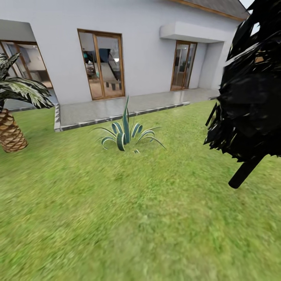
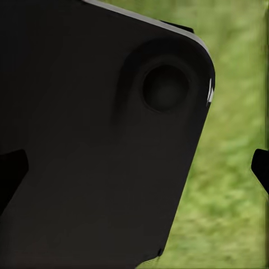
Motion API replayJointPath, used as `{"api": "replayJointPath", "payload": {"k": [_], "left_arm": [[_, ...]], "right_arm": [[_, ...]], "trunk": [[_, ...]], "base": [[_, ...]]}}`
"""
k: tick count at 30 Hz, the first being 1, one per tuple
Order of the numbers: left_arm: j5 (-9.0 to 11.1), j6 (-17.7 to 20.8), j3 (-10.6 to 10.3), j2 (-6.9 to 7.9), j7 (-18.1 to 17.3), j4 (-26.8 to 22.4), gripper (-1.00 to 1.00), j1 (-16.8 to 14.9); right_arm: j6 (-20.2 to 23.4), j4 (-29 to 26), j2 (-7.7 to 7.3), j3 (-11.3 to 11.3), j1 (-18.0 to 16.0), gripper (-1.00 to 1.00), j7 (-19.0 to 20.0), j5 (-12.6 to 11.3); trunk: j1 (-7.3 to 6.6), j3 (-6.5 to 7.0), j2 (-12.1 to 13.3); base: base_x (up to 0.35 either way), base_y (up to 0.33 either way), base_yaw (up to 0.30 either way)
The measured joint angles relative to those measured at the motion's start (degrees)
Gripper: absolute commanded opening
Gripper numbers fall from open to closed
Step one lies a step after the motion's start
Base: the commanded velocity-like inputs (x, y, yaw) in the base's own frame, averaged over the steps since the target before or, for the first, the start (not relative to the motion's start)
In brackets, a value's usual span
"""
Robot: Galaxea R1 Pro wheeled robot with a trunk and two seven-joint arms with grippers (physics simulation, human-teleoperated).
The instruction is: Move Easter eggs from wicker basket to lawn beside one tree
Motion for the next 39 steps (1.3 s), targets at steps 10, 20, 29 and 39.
{"api": "replayJointPath", "payload": {"k": [10,20,29,39], "left_arm": [[0.0,0.0,0.0,0.0,0.0,-0.01,1.0,0.0],[0.0,0.0,0.0,0.0,0.0,-0.01,1.0,0.0],[0.04,0.0,0.0,0.0,0.0,0.0,1.0,0.0],[0.01,0.0,0.0,0.0,0.0,0.0,1.0,0.0]], "right_arm": [[0.06,0.04,0.0,0.0,0.0,1.0,0.0,0.06],[0.14,0.06,0.06,0.03,0.0,1.0,0.0,0.03],[-0.03,-0.03,0.08,0.0,0.0,1.0,0.0,-0.19],[-0.03,-0.03,0.09,-0.03,0.0,1.0,0.0,-0.17]], "trunk": [[0.0,0.0,0.0],[0.0,0.0,0.0],[0.0,0.0,0.0],[0.0,0.0,0.0]], "base": [[0.34,0.0,0.0],[0.34,0.0,0.0],[0.34,0.0,0.0],[0.34,0.0,0.0]]}}
